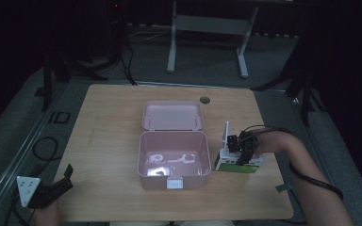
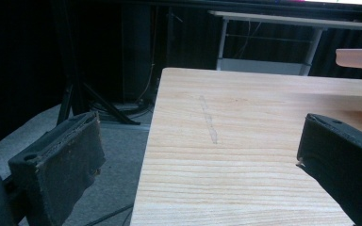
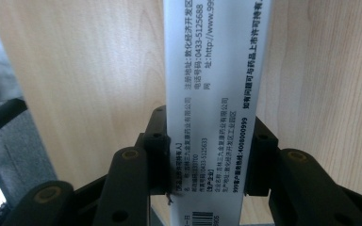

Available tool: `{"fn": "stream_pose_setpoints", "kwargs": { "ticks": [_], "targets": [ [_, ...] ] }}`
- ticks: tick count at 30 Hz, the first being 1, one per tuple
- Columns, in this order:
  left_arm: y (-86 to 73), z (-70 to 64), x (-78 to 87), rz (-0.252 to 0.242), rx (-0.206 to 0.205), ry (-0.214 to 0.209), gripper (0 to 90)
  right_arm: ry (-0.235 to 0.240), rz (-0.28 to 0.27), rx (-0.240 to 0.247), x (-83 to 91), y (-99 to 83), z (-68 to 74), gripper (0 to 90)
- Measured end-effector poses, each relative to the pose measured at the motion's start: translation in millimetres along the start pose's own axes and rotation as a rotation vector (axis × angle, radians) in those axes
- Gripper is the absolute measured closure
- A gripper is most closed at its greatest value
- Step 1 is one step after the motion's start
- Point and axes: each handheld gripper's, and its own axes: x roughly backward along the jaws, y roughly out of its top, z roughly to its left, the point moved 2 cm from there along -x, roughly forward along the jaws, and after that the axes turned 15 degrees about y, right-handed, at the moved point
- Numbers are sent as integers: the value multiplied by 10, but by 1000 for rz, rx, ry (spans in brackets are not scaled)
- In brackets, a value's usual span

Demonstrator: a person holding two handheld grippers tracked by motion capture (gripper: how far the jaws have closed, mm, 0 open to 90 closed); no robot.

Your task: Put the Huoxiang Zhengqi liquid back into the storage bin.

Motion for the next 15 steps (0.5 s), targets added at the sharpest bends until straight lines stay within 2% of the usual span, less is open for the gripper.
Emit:
{"fn": "stream_pose_setpoints", "kwargs": {
  "ticks": [9, 15],
  "targets": [
    [0, 0, -1, 1, 0, 1, 10, 1, 17, -11, 174, -3, 144, 617],
    [-1, -5, 0, 2, 0, 1, 10, -16, 21, 4, 307, -3, 253, 617]
  ]
}}
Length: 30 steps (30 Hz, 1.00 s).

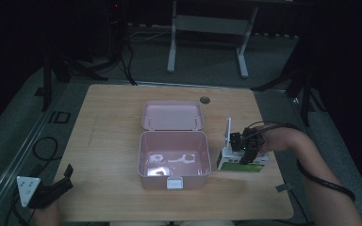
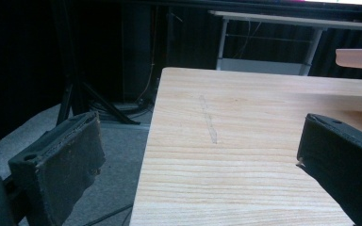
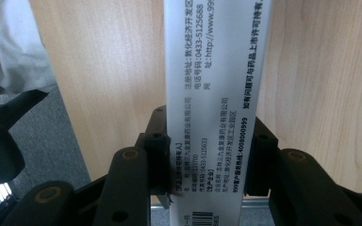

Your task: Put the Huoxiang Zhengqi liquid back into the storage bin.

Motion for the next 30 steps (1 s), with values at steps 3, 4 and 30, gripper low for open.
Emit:
{"fn": "stream_pose_setpoints", "kwargs": {
  "ticks": [3, 4, 30],
  "targets": [
    [0, -1, 0, 0, 0, 0, 9, -7, -10, 7, 79, 2, 46, 617],
    [0, 0, -1, 0, 1, 0, 10, -9, -12, 7, 99, 3, 58, 617],
    [-3, -2, -3, 7, -9, -2, 10, -74, -29, 32, 792, 348, 350, 618]
  ]
}}
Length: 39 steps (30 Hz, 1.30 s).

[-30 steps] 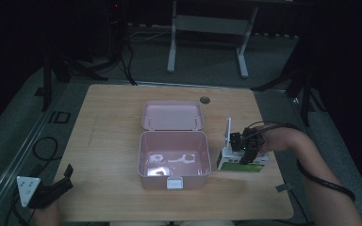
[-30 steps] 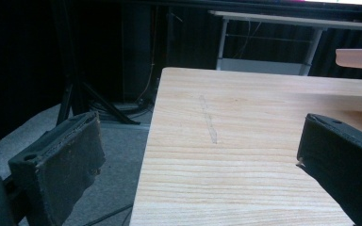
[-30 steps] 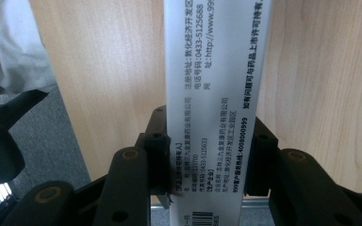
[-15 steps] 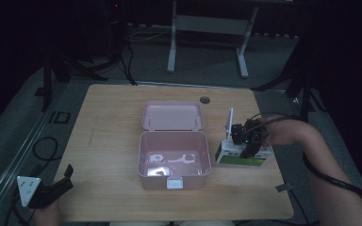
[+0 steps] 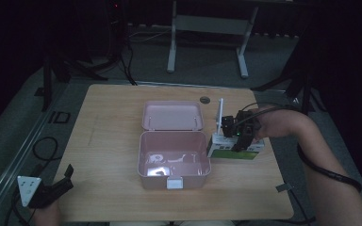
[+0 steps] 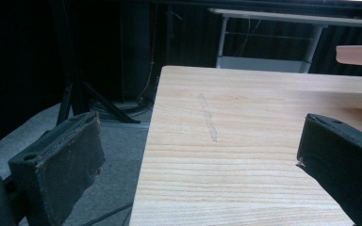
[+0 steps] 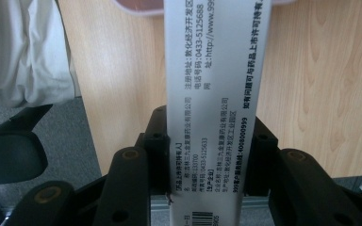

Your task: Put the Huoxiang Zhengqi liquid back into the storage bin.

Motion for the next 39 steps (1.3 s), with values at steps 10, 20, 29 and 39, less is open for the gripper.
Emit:
{"fn": "stream_pose_setpoints", "kwargs": {
  "ticks": [10, 20, 29, 39],
  "targets": [
    [0, 3, 0, -1, 1, -1, 9, 1, 15, 33, 51, 320, 30, 618],
    [2, 7, 0, -2, 3, -3, 10, 5, 39, 71, 45, 670, 72, 618],
    [3, 14, 2, 0, 4, -3, 9, 1, 55, 105, 53, 999, 118, 618],
    [3, 18, 2, 2, 5, -6, 10, -1, 32, 127, 30, 1282, 109, 618]
  ]
}}
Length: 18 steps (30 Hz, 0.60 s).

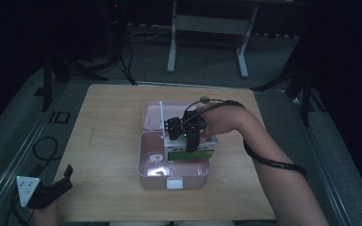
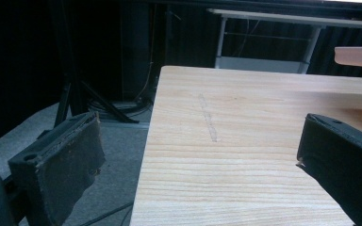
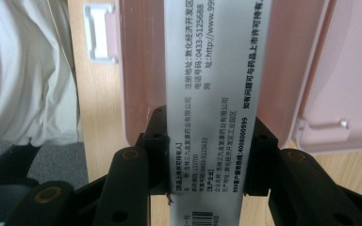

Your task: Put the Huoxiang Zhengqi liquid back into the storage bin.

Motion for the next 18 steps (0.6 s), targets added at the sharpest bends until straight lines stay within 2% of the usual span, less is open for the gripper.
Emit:
{"fn": "stream_pose_setpoints", "kwargs": {
  "ticks": [11, 18],
  "targets": [
    [1, -2, 0, -2, 2, -3, 10, 19, -8, 12, -150, 146, -60, 618],
    [1, 0, 0, -2, 1, -3, 10, 47, 1, 4, -371, 208, -118, 618]
  ]
}}
